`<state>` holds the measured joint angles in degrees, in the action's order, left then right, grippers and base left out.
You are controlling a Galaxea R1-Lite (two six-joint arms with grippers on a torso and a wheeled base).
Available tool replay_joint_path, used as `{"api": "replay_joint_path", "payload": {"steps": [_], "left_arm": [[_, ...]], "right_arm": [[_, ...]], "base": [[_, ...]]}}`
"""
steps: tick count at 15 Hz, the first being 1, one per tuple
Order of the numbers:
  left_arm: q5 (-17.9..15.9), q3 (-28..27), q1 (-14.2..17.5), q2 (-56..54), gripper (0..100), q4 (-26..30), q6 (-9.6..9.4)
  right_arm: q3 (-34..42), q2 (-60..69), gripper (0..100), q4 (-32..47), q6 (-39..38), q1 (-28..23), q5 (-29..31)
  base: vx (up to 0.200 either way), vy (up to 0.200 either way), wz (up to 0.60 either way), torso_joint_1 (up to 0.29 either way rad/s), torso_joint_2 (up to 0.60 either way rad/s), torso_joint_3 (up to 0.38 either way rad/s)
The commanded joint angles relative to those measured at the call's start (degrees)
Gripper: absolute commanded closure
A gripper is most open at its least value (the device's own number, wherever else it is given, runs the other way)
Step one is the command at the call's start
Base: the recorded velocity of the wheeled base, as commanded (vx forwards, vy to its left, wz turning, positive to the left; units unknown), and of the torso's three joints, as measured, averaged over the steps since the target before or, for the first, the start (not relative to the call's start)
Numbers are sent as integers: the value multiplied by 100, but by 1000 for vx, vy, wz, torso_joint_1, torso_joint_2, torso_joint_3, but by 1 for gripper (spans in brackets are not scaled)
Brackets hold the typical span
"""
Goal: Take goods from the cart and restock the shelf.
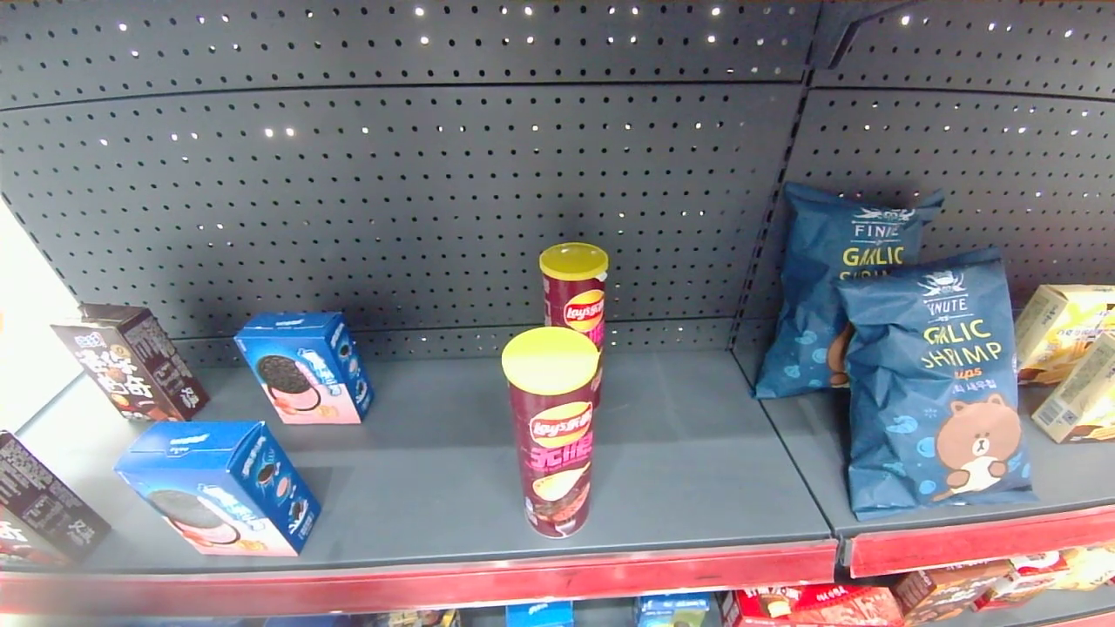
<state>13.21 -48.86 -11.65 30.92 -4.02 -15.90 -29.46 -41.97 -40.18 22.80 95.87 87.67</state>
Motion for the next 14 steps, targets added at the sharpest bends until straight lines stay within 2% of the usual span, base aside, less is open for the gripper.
{"api": "replay_joint_path", "payload": {"steps": [1, 2, 3, 4, 5, 6, 9, 11, 13, 14], "left_arm": [[-3, 114, -21, 2, 0, -2, 16], [-12, 272, -30, -15, 0, -2, 25], [-21, 421, -56, -68, 0, -2, 69], [-21, 509, -100, -182, 0, -2, 122], [-29, 562, -144, -305, 0, -2, 175], [-21, 562, -223, -332, 0, -2, 254], [-12, 544, -443, -534, 0, -2, 298], [-12, 597, -469, -587, 0, -2, 298], [-12, 588, -469, -613, 0, -2, 298], [-12, 588, -469, -613, 0, -2, 298]], "right_arm": [[494, -145, 0, 406, 6, -4647, 224], [688, -241, 0, 441, 6, -6080, 224], [951, -268, 0, 423, 6, -7205, 224], [1215, -215, 0, 423, -3, -7864, 224], [1716, 40, 0, 415, -3, -8734, 215], [2068, 356, 0, 432, 6, -9341, 215], [2410, 1007, 0, 423, 14, -10844, 66], [2402, 1033, 0, 415, 14, -11063, 48], [2507, 1183, 0, 415, -21, -11687, -84], [2507, 1183, 0, 415, -21, -11687, -84]], "base": [[0, 0, 0, 0, 0, 0], [0, 0, 0, 0, 0, 0], [0, 0, 0, 0, 0, 0], [0, 0, 0, 0, 0, 0], [0, 0, 0, 0, 0, 0], [0, 0, 0, 0, 0, 0], [0, 0, 0, 0, 0, 0], [0, 0, 0, 0, 0, 0], [0, 0, 0, 0, 0, 0], [0, 0, 0, 0, 0, 0]]}}
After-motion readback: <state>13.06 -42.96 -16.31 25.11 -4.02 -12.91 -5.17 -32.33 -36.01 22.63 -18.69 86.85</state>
